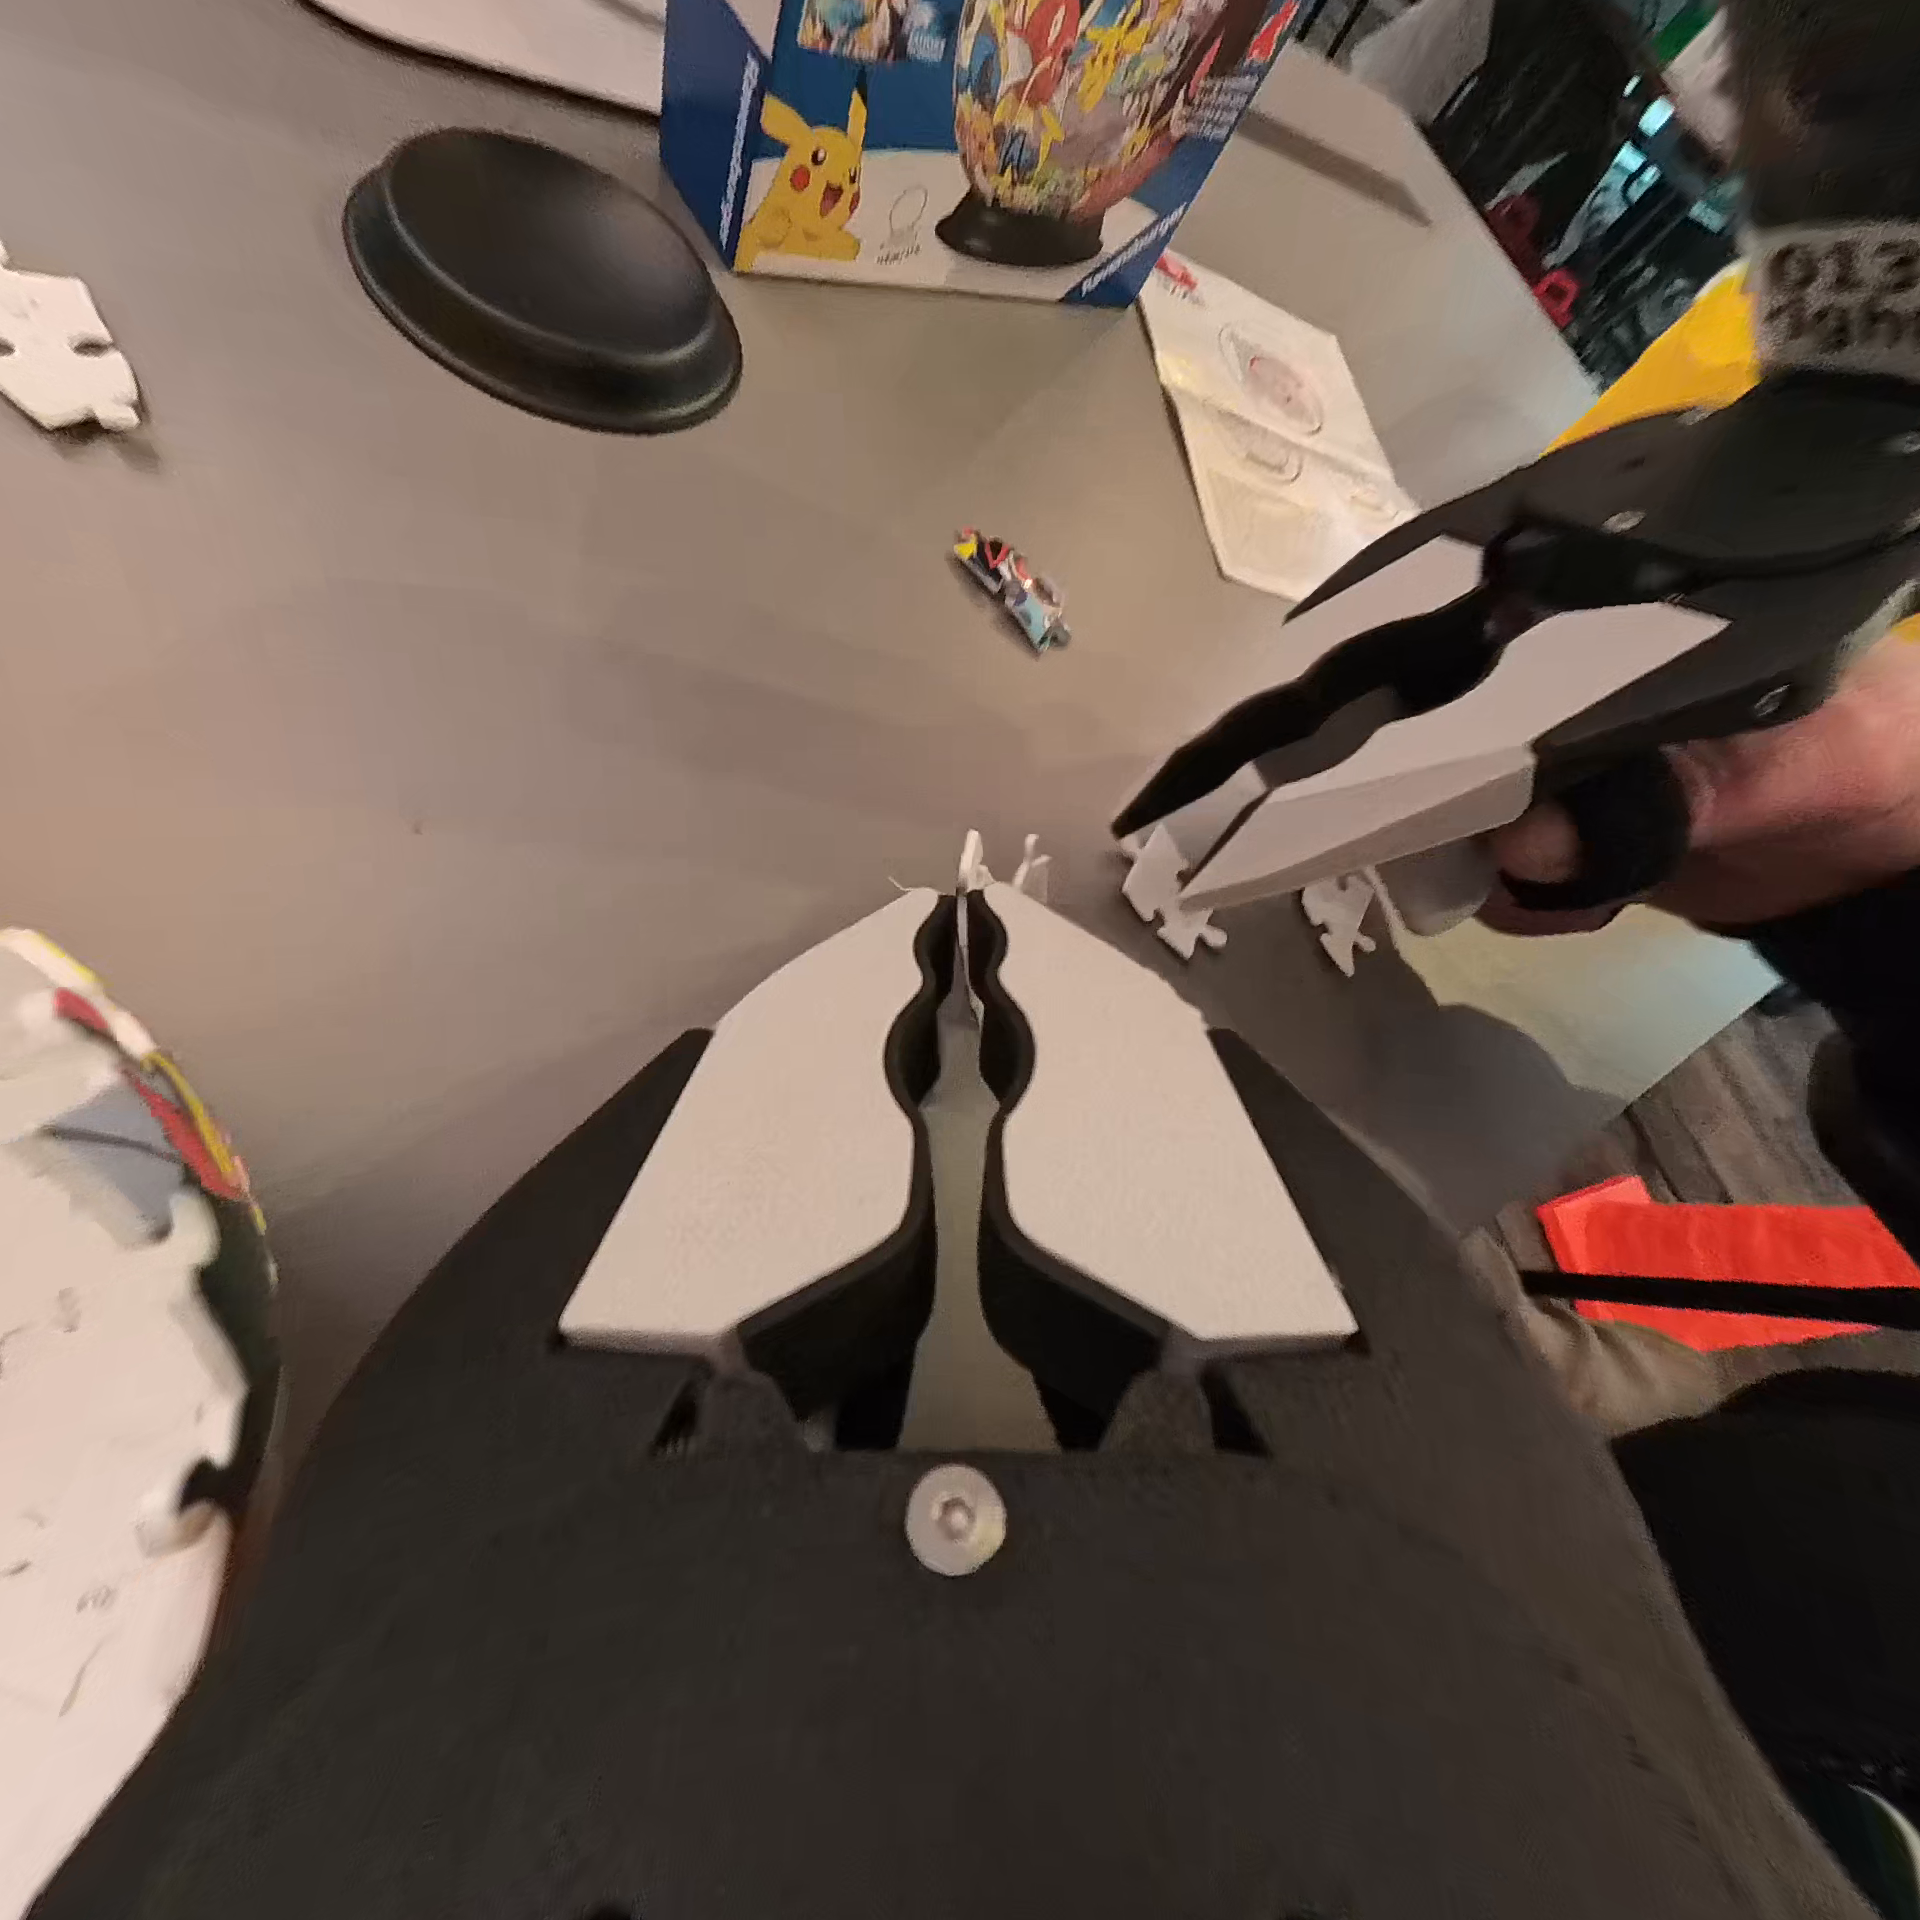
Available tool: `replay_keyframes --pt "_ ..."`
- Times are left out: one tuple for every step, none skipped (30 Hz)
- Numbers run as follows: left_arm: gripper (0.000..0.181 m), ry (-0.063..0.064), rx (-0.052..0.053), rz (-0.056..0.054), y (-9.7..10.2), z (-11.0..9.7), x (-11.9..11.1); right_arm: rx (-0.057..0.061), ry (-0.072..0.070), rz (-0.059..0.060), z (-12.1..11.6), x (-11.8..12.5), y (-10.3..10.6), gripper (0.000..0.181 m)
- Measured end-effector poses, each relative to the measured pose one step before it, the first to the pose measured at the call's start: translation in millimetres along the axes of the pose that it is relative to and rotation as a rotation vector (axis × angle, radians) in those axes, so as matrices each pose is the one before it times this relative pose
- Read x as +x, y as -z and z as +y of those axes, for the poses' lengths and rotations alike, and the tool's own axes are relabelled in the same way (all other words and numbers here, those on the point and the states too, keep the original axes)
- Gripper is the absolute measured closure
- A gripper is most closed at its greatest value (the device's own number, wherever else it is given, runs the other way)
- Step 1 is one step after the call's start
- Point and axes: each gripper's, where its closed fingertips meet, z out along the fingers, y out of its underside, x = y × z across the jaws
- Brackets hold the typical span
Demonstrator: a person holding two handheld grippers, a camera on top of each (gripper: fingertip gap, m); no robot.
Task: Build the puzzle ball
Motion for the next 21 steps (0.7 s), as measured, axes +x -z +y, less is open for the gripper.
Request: replay_keyframes --pt "0.179 0.0062 0.0204 0.0135 1.20 -3.63 1.95 0.0072 -0.0050 -0.0140 -0.89 -1.21 -0.75 0.153" --pt "0.179 0.0051 0.0199 0.0163 1.23 -3.89 2.71 0.0053 -0.0071 -0.0107 -0.49 -0.54 -0.47 0.152" --pt "0.179 0.0043 0.0191 0.0101 1.28 -3.86 1.80 0.0060 -0.0069 -0.0082 -0.70 -0.19 -0.28 0.150" --pt "0.179 -0.0018 0.0090 0.0044 0.67 -2.60 1.17 0.0054 -0.0060 -0.0024 -0.64 0.49 -0.08 0.150" --pt "0.179 -0.0073 0.0033 0.0117 -0.03 -1.39 2.00 0.0011 -0.0022 -0.0001 -0.23 0.67 -0.42 0.150" --pt "0.179 -0.0034 0.0036 0.0112 -0.40 -0.81 1.85 0.0021 -0.0023 -0.0076 -0.20 -0.62 -0.89 0.150" --pt "0.179 0.0011 0.0137 0.0084 -0.10 -1.93 1.48 0.0039 -0.0073 -0.0149 -0.59 -1.68 -1.01 0.150" --pt "0.179 0.0038 0.0142 0.0129 -0.05 -2.06 2.09 0.0063 -0.0084 -0.0181 -1.06 -2.12 -0.66 0.150" --pt "0.179 0.0058 0.0129 0.0181 0.05 -1.81 2.67 0.0072 -0.0090 -0.0130 -1.25 -1.12 -0.41 0.149" --pt "0.179 0.0048 0.0102 0.0147 0.02 -1.59 2.34 0.0073 -0.0077 -0.0110 -1.14 -0.70 -0.37 0.149" --pt "0.179 0.0007 0.0093 0.0119 0.08 -1.65 2.01 0.0105 -0.0072 -0.0160 -1.46 -1.42 -0.05 0.150" --pt "0.179 -0.0010 0.0071 0.0128 0.01 -1.46 2.19 0.0132 -0.0081 -0.0220 -1.99 -2.29 0.31 0.151" --pt "0.179 -0.0009 0.0067 0.0078 0.10 -1.54 1.52 0.0149 -0.0082 -0.0206 -2.50 -2.32 0.52 0.153" --pt "0.179 -0.0004 0.0065 0.0059 0.00 -1.43 1.10 0.0073 -0.0039 -0.0177 -1.59 -2.20 0.23 0.157" --pt "0.179 -0.0008 0.0051 0.0082 0.00 -1.19 1.55 0.0065 -0.0001 -0.0129 -1.30 -1.79 0.22 0.161" --pt "0.179 -0.0001 0.0044 0.0074 -0.01 -0.93 1.39 0.0100 -0.0029 -0.0079 -1.84 -1.16 0.38 0.166" --pt "0.179 0.0001 0.0034 0.0050 -0.04 -0.72 0.89 0.0097 -0.0061 -0.0167 -1.72 -2.28 0.39 0.170" --pt "0.179 0.0002 0.0045 0.0085 -0.09 -0.66 1.27 0.0127 -0.0091 -0.0239 -1.96 -3.14 0.73 0.175" --pt "0.179 -0.0012 0.0094 0.0094 0.32 -1.34 1.61 0.0093 -0.0092 -0.0126 -1.42 -1.32 1.05 0.177" --pt "0.179 -0.0031 0.0051 0.0058 0.24 -0.77 1.04 0.0069 -0.0051 -0.0087 -0.95 -0.86 1.07 0.177" --pt "0.179 -0.0025 0.0079 0.0057 0.20 -1.06 1.14 0.0031 -0.0078 -0.0102 -0.48 -1.14 0.66 0.178"
